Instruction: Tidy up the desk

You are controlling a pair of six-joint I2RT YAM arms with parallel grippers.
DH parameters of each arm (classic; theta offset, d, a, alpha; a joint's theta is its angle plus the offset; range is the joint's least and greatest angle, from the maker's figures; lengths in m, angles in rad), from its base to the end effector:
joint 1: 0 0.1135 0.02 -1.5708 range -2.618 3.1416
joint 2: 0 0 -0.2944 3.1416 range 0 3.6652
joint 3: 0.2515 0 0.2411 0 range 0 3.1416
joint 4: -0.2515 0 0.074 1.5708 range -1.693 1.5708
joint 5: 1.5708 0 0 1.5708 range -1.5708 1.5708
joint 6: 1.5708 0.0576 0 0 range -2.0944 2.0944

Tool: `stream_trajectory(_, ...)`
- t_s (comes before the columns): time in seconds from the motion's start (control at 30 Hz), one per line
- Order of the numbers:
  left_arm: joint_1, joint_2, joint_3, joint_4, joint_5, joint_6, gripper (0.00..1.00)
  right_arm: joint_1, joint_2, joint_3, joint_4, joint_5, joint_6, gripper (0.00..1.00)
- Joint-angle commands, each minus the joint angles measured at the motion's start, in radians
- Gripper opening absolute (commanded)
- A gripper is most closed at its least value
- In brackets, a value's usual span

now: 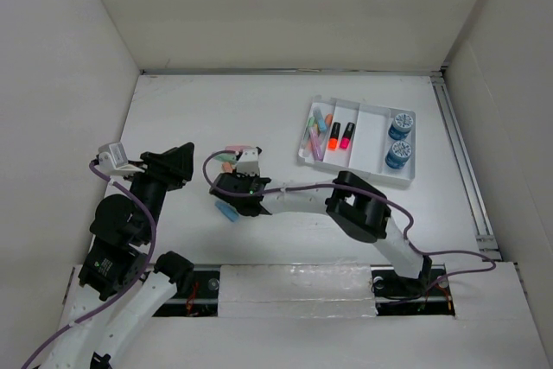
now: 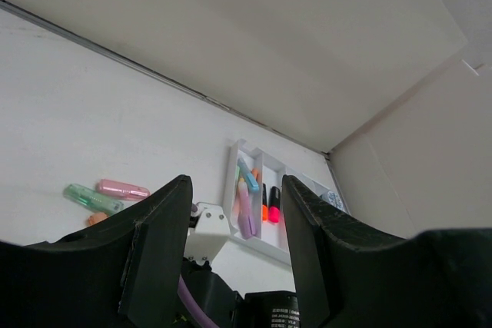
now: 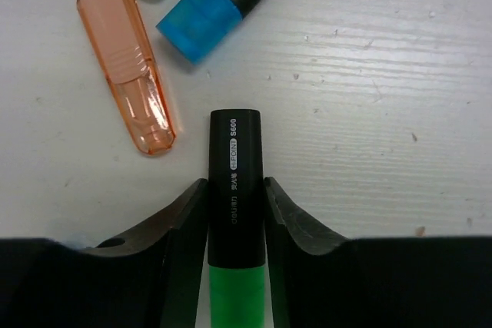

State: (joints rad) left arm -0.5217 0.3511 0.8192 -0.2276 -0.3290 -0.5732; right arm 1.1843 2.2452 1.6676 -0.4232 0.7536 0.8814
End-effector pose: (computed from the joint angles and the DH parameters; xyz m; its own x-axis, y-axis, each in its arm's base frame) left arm 0.0524 -0.0086 0.4043 0.0653 -0.6295 -0.7743 0.2797 0.7564 -0.5914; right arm 0.2230 0.4435 0.1685 -0.6156 -0.0200 -0.7878 -0.0962 0.9941 0.0500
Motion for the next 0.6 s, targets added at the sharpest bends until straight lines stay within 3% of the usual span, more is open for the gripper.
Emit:
stream_trajectory(0.0, -0.003, 0.0, 0.009, 0.048, 0.007, 0.016, 0.46, -0.006, -0.009, 0.003, -0.063, 0.069, -0.004, 0.36)
stream_trajectory(0.13, -0.003, 0.0, 0.008, 0.047, 0.005, 0.018, 0.46, -0.041, -0.067, -0.048, -0.036, 0.085, -0.009, 0.15)
stream_trajectory(0.33, -0.003, -0.001, 0.008, 0.045, 0.004, 0.018, 0.46, -0.141, -0.281, -0.248, 0.116, 0.064, -0.027, 0.13)
stream_trajectory(0.5, -0.003, -0.003, 0.009, 0.045, 0.008, 0.021, 0.46, -0.371, -0.548, -0.472, 0.309, -0.104, -0.085, 0.14)
stream_trajectory(0.57, -0.003, -0.004, 0.008, 0.047, 0.01, 0.021, 0.46, -0.457, -0.579, -0.497, 0.339, -0.213, -0.09, 0.14)
